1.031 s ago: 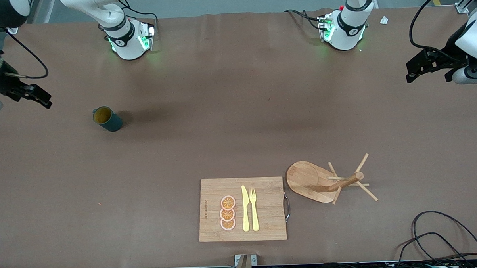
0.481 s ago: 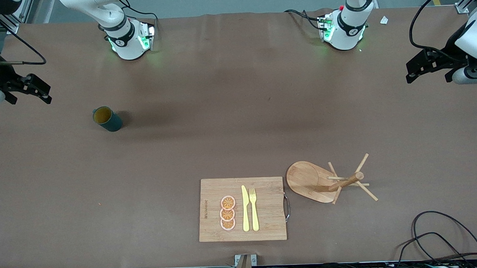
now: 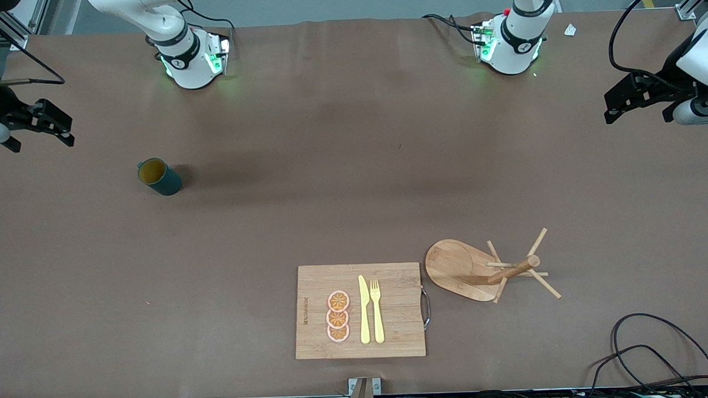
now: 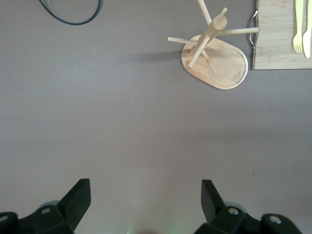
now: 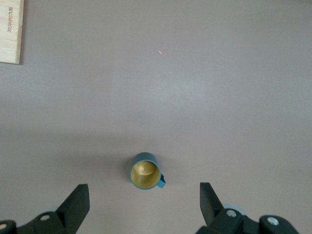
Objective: Transfer cup from left to right arm and place
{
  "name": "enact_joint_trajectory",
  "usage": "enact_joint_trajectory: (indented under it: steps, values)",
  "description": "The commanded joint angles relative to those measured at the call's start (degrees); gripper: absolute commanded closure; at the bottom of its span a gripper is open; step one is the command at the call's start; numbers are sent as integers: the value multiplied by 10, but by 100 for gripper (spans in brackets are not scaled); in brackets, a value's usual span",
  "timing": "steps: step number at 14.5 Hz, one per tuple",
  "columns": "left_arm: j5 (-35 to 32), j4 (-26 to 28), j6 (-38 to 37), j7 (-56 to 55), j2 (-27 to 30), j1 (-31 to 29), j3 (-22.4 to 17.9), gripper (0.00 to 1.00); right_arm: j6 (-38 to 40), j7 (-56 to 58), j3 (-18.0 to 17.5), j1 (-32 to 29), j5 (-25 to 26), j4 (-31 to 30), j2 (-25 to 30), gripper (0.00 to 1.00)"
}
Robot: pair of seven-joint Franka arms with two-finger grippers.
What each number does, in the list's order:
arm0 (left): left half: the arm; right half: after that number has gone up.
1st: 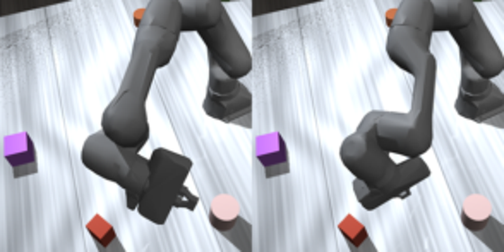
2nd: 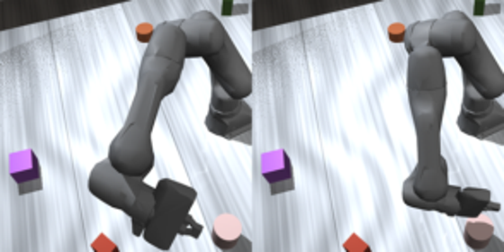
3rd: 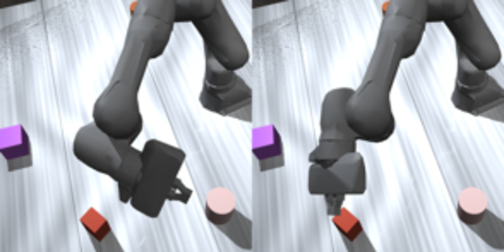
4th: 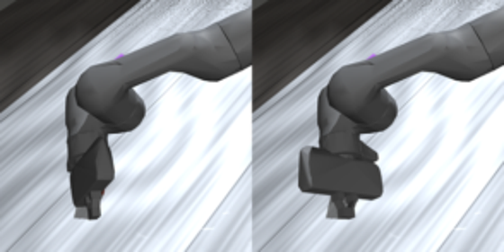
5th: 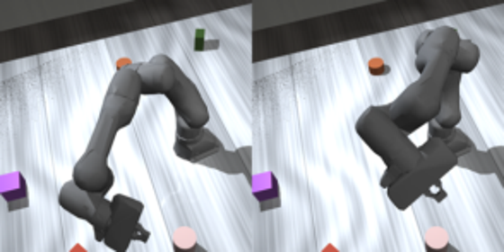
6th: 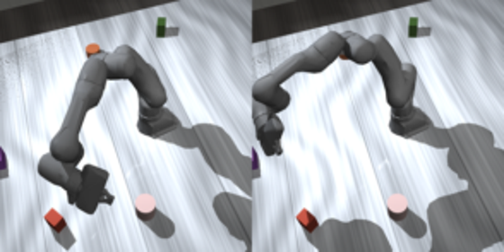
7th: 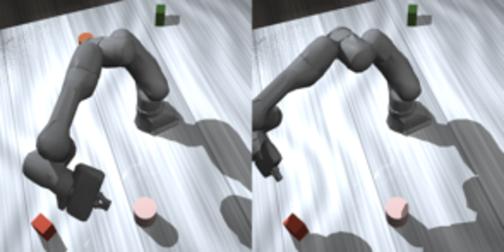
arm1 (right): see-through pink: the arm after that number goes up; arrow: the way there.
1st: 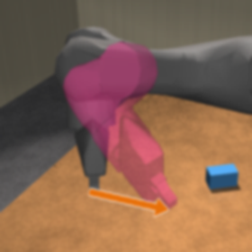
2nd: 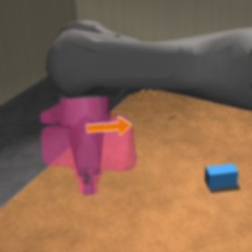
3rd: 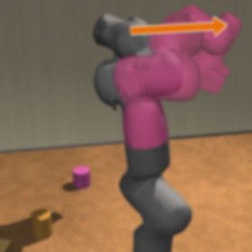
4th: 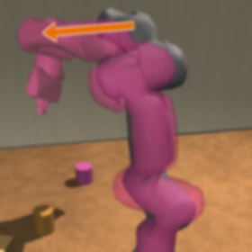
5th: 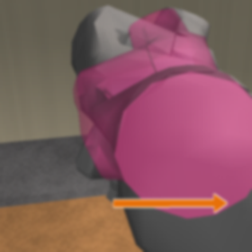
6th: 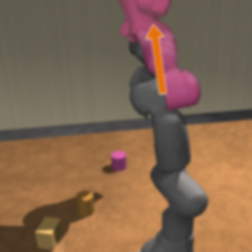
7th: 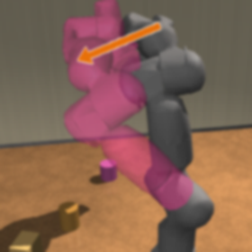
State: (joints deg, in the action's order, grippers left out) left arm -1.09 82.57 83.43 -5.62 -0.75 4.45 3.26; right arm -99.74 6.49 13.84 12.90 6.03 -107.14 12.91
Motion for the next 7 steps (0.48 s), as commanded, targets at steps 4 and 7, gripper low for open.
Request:
enact_joint_trajectory:
  steps: [4, 7]
  values:
    - [-12, -3, 2, 17, 6, -2, 3, 0, 9, 14, -1, -9, -5, 19, -9, 0]
    - [-12, -2, 1, 19, 7, -4, 3, 0, 10, 14, -1, -9, -5, 19, -9, 0]
